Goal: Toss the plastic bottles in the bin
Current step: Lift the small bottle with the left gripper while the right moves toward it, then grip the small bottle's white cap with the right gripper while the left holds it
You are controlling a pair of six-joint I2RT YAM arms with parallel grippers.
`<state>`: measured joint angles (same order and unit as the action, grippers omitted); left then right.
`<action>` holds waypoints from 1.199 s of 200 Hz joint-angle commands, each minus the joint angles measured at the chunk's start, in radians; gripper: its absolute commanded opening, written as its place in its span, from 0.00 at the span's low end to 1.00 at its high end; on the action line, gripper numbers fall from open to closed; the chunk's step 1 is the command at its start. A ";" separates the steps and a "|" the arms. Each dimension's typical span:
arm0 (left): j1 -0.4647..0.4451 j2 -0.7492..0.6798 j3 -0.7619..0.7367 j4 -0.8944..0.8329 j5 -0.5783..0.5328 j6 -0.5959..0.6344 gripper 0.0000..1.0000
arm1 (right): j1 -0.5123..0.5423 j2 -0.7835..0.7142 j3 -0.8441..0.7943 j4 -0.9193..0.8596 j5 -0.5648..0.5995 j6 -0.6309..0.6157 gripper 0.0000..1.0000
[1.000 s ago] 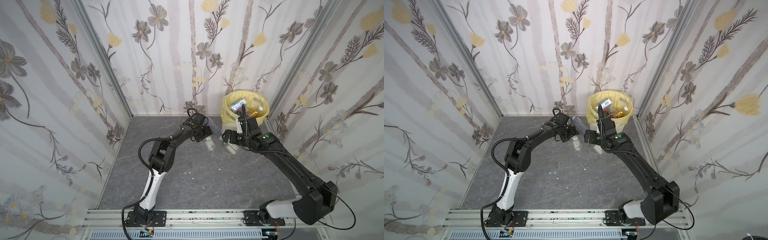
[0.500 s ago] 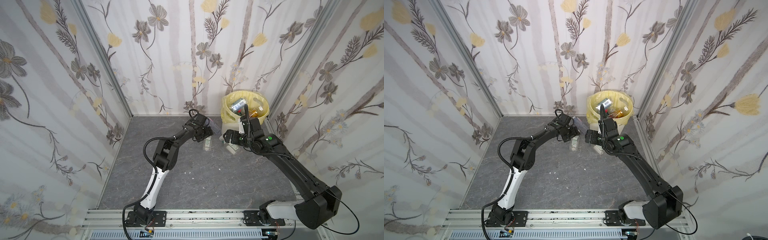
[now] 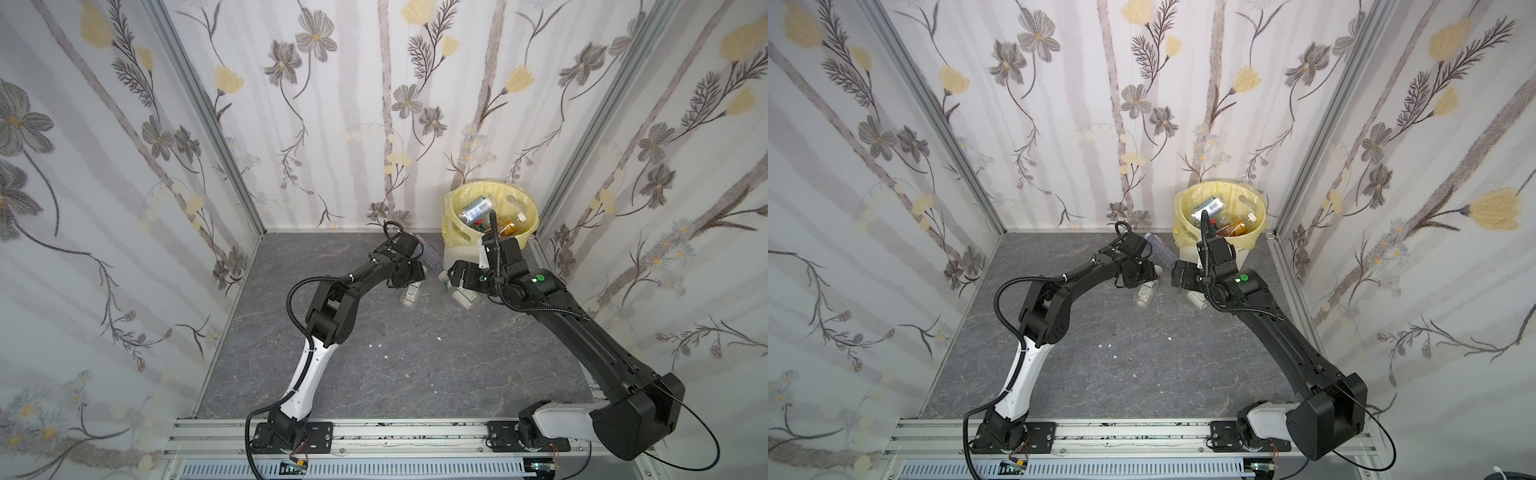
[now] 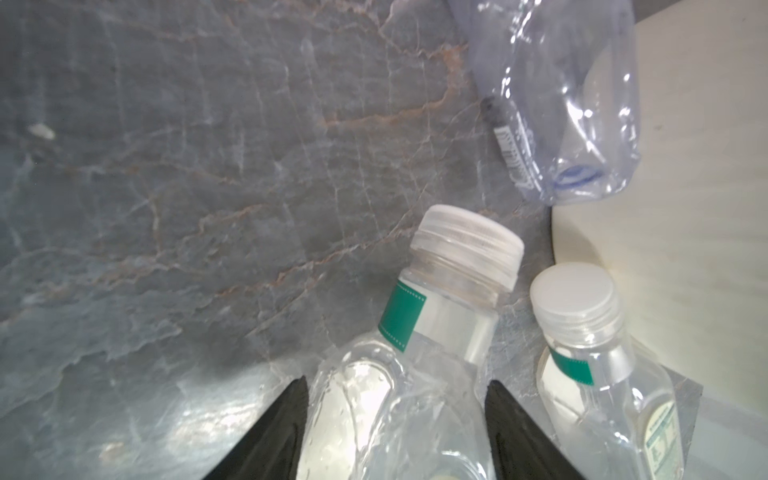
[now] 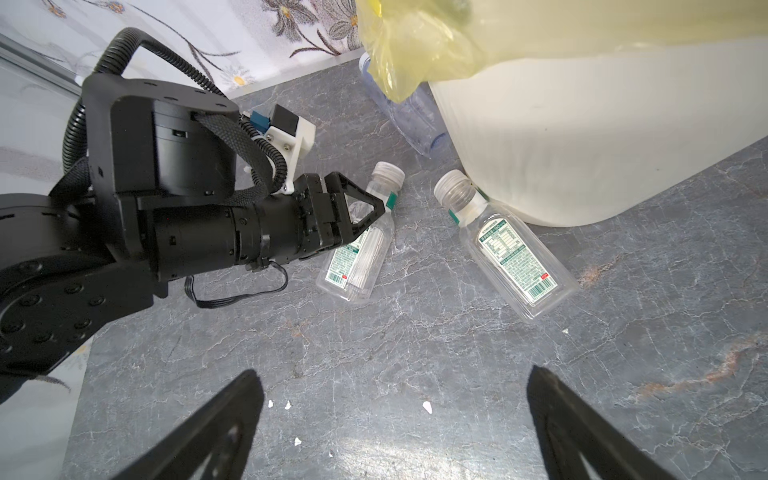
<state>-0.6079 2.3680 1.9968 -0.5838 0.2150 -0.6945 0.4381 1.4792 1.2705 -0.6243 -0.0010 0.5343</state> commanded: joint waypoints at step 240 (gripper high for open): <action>-0.028 -0.061 0.041 -0.126 0.039 -0.091 0.51 | -0.092 -0.166 -0.236 0.117 -0.176 0.038 1.00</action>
<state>-0.6590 2.3253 1.9903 -0.7147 0.1566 -0.6613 0.3477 1.2957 1.0237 -0.5674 -0.1402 0.5602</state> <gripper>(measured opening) 0.526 0.995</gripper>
